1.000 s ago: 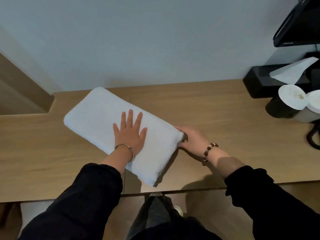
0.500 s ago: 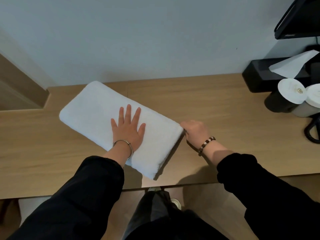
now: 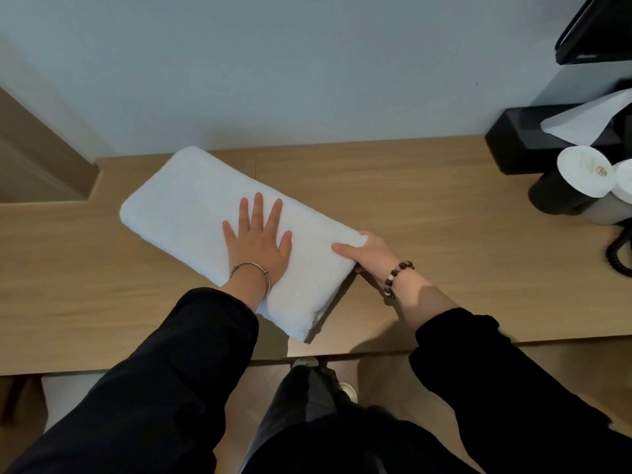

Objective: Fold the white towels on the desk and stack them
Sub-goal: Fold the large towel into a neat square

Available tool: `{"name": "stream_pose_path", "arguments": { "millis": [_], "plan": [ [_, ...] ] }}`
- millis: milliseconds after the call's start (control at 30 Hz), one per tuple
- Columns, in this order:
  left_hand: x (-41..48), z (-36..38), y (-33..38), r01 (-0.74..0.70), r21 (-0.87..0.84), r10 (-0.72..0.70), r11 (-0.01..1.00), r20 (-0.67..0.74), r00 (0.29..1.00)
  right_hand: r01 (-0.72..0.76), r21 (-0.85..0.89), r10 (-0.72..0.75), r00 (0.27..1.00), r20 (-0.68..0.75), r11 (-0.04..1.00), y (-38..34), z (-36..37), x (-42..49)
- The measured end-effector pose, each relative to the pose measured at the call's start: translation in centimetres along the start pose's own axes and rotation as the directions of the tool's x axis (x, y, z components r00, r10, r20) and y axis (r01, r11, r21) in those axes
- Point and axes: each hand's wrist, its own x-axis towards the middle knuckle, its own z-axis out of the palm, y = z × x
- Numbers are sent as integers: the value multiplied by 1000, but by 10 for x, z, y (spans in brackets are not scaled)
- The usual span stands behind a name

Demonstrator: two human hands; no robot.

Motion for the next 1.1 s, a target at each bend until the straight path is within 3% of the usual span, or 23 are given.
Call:
{"name": "stream_pose_path", "arguments": {
  "millis": [133,233,333,433,467,533,600,667,900,1100],
  "plan": [
    [0,-1,3,34,-8,-33,999,20,999,-66,96,76,992,-97,993,0,1,6],
    [-8,-7,22,124,-77,-120,989,55,991,-70,44,76,988,-135,997,-14,-11,14],
    [-16,-19,64,162,-142,-149,976,99,984,-41,-223,-35,945,-324,974,-40,-43,26],
    [-10,-37,82,7,-114,0,993,63,998,-77,-557,-266,819,-509,827,-65,-61,29],
    [-7,-44,78,-69,-123,72,990,26,997,-81,-675,-359,797,-486,734,-69,-54,27],
    [0,-47,59,-175,-124,171,977,-46,984,-39,-870,-485,818,-311,492,-64,-24,19],
    [3,-40,32,-193,-8,193,981,-43,980,47,-951,-468,877,-107,307,-41,5,9],
    [4,-28,3,-126,62,125,990,16,992,85,-974,-418,908,-12,212,-19,14,3],
    [7,-16,-39,112,56,-111,992,-10,994,58,-980,-447,894,-34,190,-10,1,15],
    [-7,-16,-8,233,-61,-232,971,19,972,24,-992,-422,906,-31,124,-22,-25,20]
  ]
}}
